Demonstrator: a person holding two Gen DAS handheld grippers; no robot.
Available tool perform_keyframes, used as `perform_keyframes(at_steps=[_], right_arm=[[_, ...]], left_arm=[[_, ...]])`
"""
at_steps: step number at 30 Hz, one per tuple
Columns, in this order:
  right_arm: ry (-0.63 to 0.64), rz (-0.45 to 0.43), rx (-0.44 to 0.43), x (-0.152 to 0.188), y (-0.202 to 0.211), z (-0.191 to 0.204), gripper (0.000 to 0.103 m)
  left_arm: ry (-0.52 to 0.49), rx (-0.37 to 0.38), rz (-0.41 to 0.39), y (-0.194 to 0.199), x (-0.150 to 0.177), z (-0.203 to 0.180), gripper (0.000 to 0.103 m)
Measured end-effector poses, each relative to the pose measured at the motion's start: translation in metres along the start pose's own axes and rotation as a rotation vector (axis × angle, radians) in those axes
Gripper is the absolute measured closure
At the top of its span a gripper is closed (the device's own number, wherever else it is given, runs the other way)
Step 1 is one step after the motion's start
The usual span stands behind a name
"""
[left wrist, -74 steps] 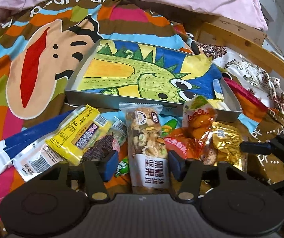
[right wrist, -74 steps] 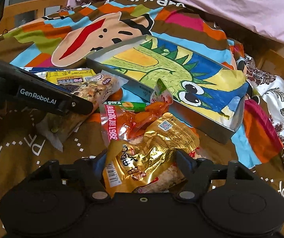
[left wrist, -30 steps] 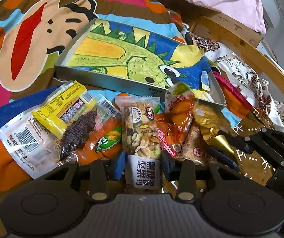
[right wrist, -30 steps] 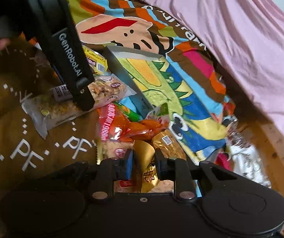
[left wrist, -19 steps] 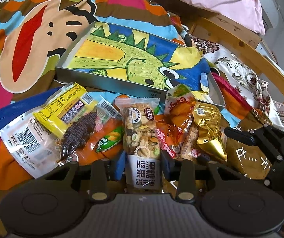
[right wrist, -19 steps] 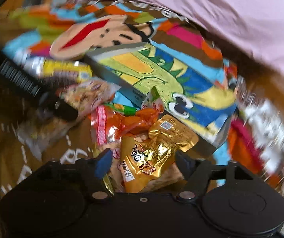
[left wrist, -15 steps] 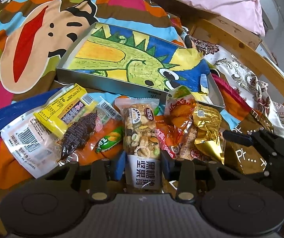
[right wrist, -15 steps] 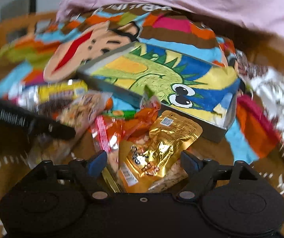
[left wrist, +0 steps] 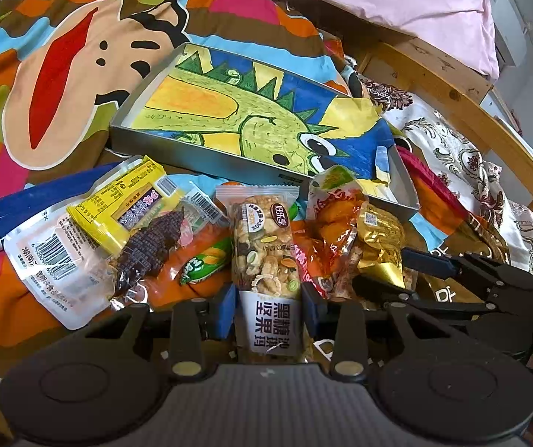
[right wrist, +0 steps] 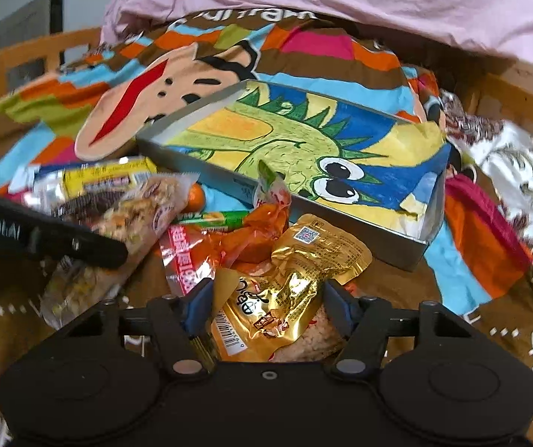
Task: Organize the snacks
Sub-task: 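Lift the nut bar with the left tool while the right tool lifts the gold pouch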
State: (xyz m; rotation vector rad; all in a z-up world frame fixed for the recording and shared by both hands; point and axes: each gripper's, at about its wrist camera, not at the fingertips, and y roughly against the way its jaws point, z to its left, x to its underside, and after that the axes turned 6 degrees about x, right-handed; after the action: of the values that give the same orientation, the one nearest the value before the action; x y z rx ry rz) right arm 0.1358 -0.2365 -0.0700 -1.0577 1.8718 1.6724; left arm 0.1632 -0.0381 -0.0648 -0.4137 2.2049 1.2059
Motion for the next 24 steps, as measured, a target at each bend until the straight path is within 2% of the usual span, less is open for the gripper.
perform_keyframes(at_steps=[7,10,12,13,14,15,16,18,21,23,24], right_arm=[[0.163,-0.026,0.067,0.003,0.007,0.018,0.042],[0.284,-0.062,0.128,0.007,0.012,0.030,0.042],[0.311,-0.066,0.148,0.008,0.015,0.033,0.043],[0.327,-0.074,0.163,0.008,0.016,0.033,0.047],[0.347,-0.086,0.179,0.008,0.018,0.035,0.061],[0.374,-0.100,0.202,0.008,0.019,0.036,0.081],[0.388,-0.112,0.226,0.007,0.021,0.037,0.084],[0.367,-0.134,0.228,0.004,0.022,0.034,0.084],[0.315,-0.084,0.201,0.002,0.015,0.028,0.083],[0.273,-0.070,0.174,0.001,0.013,0.023,0.072],[0.239,-0.069,0.155,0.000,0.013,0.020,0.059]], left_arm=[[0.003,0.013,-0.029,0.008,-0.001,-0.002,0.063],[0.009,0.019,-0.046,0.011,-0.002,-0.001,0.063],[0.012,0.023,-0.056,0.013,-0.003,-0.001,0.063],[0.014,0.024,-0.063,0.013,-0.003,-0.001,0.063],[0.016,0.027,-0.071,0.014,-0.004,-0.001,0.063],[0.018,0.030,-0.079,0.015,-0.004,0.000,0.063],[0.021,0.033,-0.090,0.017,-0.005,0.000,0.063],[0.028,0.036,-0.111,0.019,-0.006,0.000,0.063],[0.035,0.046,-0.138,0.019,-0.012,0.000,0.063],[0.032,0.054,-0.142,0.016,-0.014,0.000,0.063],[0.029,0.054,-0.139,0.014,-0.013,0.000,0.063]])
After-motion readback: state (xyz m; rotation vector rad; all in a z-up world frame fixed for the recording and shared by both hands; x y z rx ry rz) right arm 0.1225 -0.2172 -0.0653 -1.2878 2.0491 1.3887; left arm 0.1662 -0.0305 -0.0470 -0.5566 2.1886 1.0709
